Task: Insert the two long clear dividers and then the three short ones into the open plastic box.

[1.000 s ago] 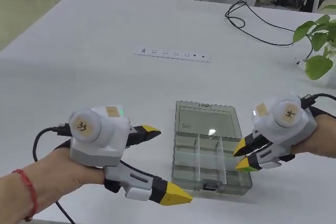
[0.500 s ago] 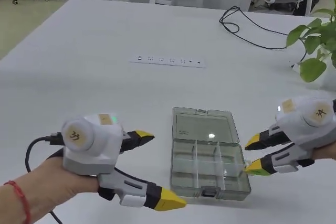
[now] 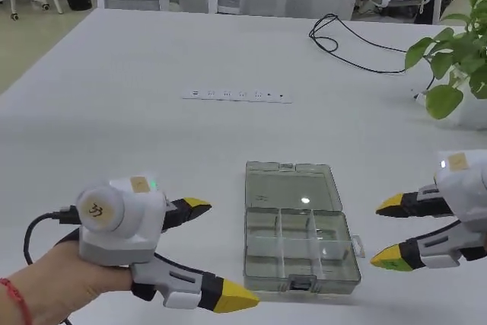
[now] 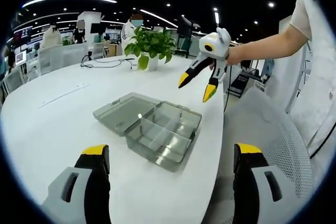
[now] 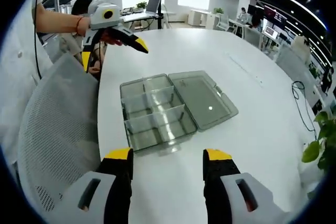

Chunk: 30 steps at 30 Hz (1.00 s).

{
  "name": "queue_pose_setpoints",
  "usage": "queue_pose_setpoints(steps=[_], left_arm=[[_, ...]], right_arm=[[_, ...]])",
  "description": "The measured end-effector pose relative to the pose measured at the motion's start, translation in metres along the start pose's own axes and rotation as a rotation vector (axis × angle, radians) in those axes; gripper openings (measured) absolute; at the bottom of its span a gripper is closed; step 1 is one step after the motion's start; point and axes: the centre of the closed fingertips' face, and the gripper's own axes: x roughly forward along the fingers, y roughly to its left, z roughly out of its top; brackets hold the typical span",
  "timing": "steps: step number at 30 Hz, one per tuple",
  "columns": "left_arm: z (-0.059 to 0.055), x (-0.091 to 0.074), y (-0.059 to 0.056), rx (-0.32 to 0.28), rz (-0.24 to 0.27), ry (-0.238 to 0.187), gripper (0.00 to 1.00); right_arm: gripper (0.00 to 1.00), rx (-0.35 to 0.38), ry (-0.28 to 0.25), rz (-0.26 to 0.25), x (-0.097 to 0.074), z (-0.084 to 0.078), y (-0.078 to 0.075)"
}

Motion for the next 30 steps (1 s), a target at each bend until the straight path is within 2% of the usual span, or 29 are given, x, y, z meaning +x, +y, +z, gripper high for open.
queue_pose_setpoints(steps=[10, 20, 30], left_arm=[[-0.008, -0.003, 0.004, -0.002, 0.016, 0.018, 1.0], [-0.015, -0.006, 0.007, -0.012, 0.028, 0.03, 1.0], [-0.016, -0.007, 0.005, -0.015, 0.03, 0.027, 1.0]], right_arm=[[0.74, 0.077, -0.037, -0.069, -0.01, -0.014, 0.005], [0.82, 0.125, -0.061, -0.092, -0.014, -0.022, 0.006], [0.82, 0.117, -0.054, -0.091, -0.015, -0.024, 0.006]])
